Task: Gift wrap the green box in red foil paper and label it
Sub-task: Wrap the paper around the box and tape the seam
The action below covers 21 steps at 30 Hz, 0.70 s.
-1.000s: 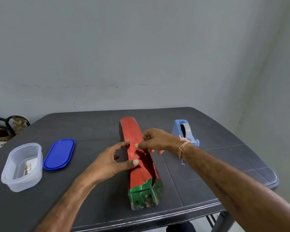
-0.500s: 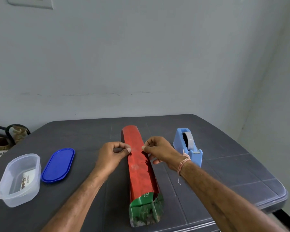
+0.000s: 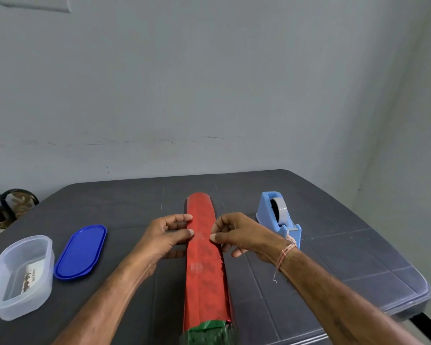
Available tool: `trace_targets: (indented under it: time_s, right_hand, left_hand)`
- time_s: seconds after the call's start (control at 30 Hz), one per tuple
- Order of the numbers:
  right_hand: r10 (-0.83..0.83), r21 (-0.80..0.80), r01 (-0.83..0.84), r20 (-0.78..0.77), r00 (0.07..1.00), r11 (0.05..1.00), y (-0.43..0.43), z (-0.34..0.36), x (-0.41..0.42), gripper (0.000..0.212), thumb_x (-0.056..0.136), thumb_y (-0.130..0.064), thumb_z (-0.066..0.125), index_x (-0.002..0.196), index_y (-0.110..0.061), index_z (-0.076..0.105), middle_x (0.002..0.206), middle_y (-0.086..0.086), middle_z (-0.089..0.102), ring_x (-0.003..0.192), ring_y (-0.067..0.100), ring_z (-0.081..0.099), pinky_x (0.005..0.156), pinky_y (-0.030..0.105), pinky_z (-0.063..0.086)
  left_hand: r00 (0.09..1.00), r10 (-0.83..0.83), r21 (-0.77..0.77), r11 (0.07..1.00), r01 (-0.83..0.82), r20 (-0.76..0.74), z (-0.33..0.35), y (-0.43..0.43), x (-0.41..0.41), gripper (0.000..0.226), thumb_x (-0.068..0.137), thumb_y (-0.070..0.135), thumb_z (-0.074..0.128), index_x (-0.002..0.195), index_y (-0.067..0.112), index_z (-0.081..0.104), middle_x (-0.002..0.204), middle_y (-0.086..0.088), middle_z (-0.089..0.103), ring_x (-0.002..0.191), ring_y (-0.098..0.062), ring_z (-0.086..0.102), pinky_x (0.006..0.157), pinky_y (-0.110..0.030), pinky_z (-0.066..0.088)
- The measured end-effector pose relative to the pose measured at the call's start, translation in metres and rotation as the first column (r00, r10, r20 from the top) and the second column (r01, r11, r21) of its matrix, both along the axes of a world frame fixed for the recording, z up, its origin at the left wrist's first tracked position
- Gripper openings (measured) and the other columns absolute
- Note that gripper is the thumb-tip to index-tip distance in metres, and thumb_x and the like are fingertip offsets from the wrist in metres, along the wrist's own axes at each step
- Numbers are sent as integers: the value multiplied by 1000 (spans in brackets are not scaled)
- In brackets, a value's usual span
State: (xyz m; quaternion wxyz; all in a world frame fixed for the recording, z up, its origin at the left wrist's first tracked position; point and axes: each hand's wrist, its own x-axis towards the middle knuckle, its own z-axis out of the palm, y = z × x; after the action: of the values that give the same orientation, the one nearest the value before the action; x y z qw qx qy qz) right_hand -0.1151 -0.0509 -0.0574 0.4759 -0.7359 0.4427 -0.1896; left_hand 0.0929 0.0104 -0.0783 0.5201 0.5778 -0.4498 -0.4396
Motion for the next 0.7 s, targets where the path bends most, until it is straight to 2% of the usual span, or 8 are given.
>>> trace_targets:
  time_s: [0.17, 0.3, 0.4, 0.47, 0.53, 0.57, 0.63, 0.7]
  right_hand:
    - [7, 14, -8, 55, 998, 1000, 1, 0, 0, 27, 91, -22, 75, 115, -20, 63, 86, -2, 56, 78, 8, 60, 64, 26, 56]
    - [15, 20, -17, 95, 995, 1000, 3, -3, -4, 35, 92, -24, 74, 123, -29, 59, 93, 2, 55, 84, 9, 61, 65, 24, 56]
    - [-28, -9, 31, 212, 977, 999, 7, -12, -10, 38, 90, -27, 77, 124, -31, 59, 90, -4, 64, 85, 7, 66, 67, 26, 56]
    - [-138, -59, 164, 313, 940, 985, 11, -15, -19, 33, 89, -29, 78, 119, -30, 63, 89, -8, 66, 83, 8, 67, 66, 24, 54]
    - [-324, -221, 412, 345, 881, 884, 8, -18, -37, 26, 89, -30, 77, 113, -28, 68, 95, -9, 65, 82, 10, 66, 65, 20, 52]
    - [-448, -345, 537, 306, 840, 770, 3, -19, -51, 24, 88, -32, 76, 111, -28, 69, 100, -8, 64, 85, 11, 65, 69, 20, 52]
    - [-683, -511, 661, 180, 708, 550, -12, -21, -83, 28, 89, -40, 71, 114, -26, 71, 113, -3, 63, 99, 19, 64, 84, 33, 54]
    - [-786, -452, 705, 13, 618, 546, -27, -20, -111, 39, 92, -43, 66, 113, -11, 72, 115, 8, 65, 101, 29, 65, 91, 45, 56]
  left_hand:
    - [995, 38, -37, 999, -35, 88, 1, -12, 2, 13, 93, 15, 73, 100, 22, 81, 95, -2, 80, 85, -19, 75, 86, -52, 61]
    - [999, -20, 25, 999, 20, 27, 2, -21, 5, 19, 90, 14, 76, 106, 25, 79, 98, -1, 80, 86, -13, 75, 91, -50, 60]
    - [999, -40, 26, 999, 40, -27, -2, -23, 5, 22, 91, 14, 74, 109, 27, 79, 104, -1, 79, 80, -7, 75, 78, -39, 63]
    - [998, -48, 17, 999, 49, -26, -3, -23, 5, 24, 92, 14, 73, 110, 29, 78, 105, 1, 79, 77, -3, 74, 68, -31, 61]
    - [998, -61, 19, 998, 61, -25, -2, -23, 4, 26, 93, 14, 72, 113, 30, 76, 107, 2, 77, 76, -2, 72, 61, -26, 59]
    - [998, -64, 19, 998, 65, -28, -1, -23, 4, 27, 93, 14, 71, 115, 30, 76, 108, 4, 75, 78, -3, 72, 59, -24, 59]
    - [997, -75, 20, 997, 76, -30, 1, -22, 4, 30, 94, 14, 70, 119, 29, 74, 112, 4, 70, 86, -5, 69, 56, -21, 57]
    - [996, -83, 21, 996, 84, -23, 1, -21, 2, 33, 95, 12, 68, 125, 28, 71, 114, 5, 67, 90, -5, 65, 52, -15, 54]
